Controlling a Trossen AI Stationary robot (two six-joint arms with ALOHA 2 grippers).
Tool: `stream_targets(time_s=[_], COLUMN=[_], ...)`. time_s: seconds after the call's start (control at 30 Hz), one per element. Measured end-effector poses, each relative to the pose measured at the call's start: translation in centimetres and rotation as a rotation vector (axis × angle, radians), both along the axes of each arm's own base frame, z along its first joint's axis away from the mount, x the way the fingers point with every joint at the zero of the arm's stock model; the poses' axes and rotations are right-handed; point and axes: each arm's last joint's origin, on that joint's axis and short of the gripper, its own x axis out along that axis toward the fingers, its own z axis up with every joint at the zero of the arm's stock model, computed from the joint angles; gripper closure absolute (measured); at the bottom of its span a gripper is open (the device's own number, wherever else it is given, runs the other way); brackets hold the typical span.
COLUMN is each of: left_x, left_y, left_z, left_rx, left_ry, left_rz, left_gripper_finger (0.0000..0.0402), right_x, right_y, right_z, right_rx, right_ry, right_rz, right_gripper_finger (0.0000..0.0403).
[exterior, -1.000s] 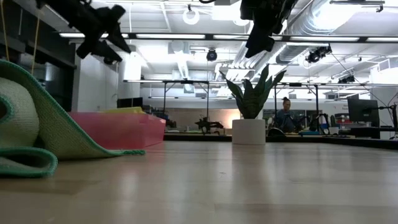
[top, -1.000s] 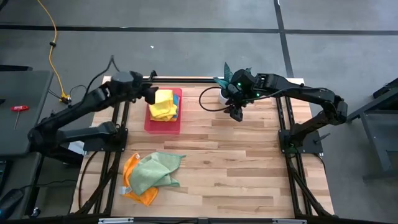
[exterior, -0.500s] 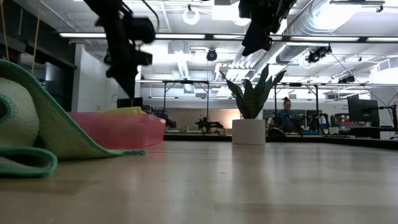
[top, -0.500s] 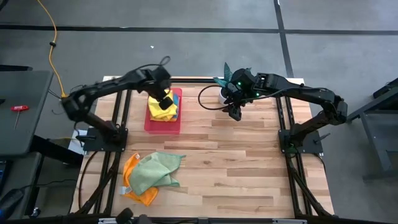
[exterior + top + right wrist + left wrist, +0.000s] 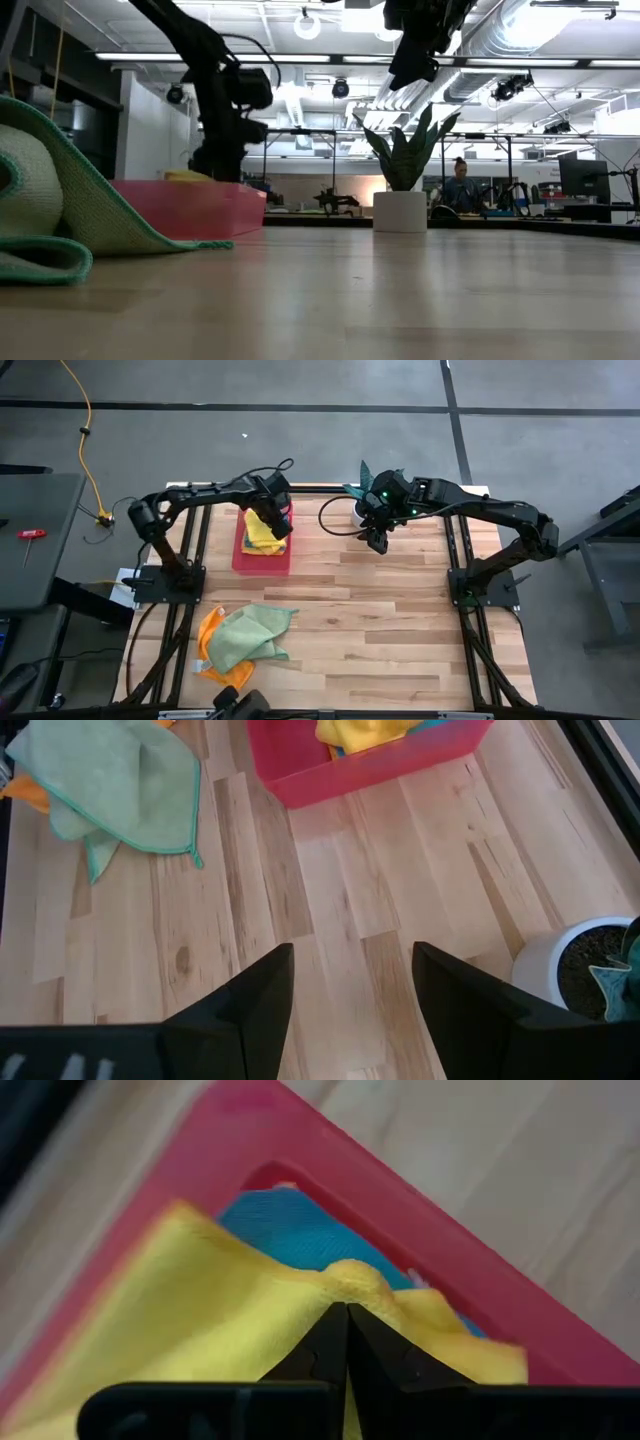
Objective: Fold microfiber towels
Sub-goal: Put the folded yellow microfiber towel into the pink bin
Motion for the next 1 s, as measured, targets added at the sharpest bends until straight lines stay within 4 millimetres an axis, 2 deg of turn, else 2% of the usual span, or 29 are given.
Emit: stream_targets(time_s=[0.17, 0.3, 0.4, 0.53, 0.63, 0.73, 0.83, 1.0], left_x=[0.6, 1.0, 1.0, 0.2, -1.2, -2.8, -4.5, -6.7], left_y=[0.3, 0.2, 0.2, -0.3, -1.4, -3.3, -5.5, -8.2], left_z=[-2.8, -2.9, -0.9, 3.3, 6.8, 9.1, 9.4, 6.6], left_rx=[-0.079, -0.064, 0.002, 0.118, 0.197, 0.225, 0.238, 0.149], left_ry=[0.054, 0.039, -0.024, -0.100, -0.174, -0.191, -0.160, -0.018], left_rz=[0.005, -0.006, -0.004, 0.010, 0.035, 0.093, 0.151, 0.186], left_gripper_finger=[0.0402, 0.0402, 0.0402, 0.0402, 0.0402, 0.0402, 0.0402, 0.0401], right_x=[0.0, 0.0, 0.0, 0.0, 0.0, 0.0, 0.0, 0.0], right_y=[0.0, 0.0, 0.0, -0.1, -0.1, -0.1, -0.1, -0.1], right_z=[0.0, 0.0, 0.0, 0.0, 0.0, 0.0, 0.0, 0.0], right_rx=[0.000, 0.000, -0.005, -0.021, -0.023, -0.023, -0.023, -0.023], right_ry=[0.000, 0.000, 0.002, 0.007, 0.004, 0.004, 0.004, 0.003], right_rz=[0.000, 0.000, -0.003, -0.014, -0.014, -0.014, -0.014, -0.013], right_gripper_finger=[0.0206, 0.0206, 0.0206, 0.0206, 0.0206, 0.0206, 0.0206, 0.0206])
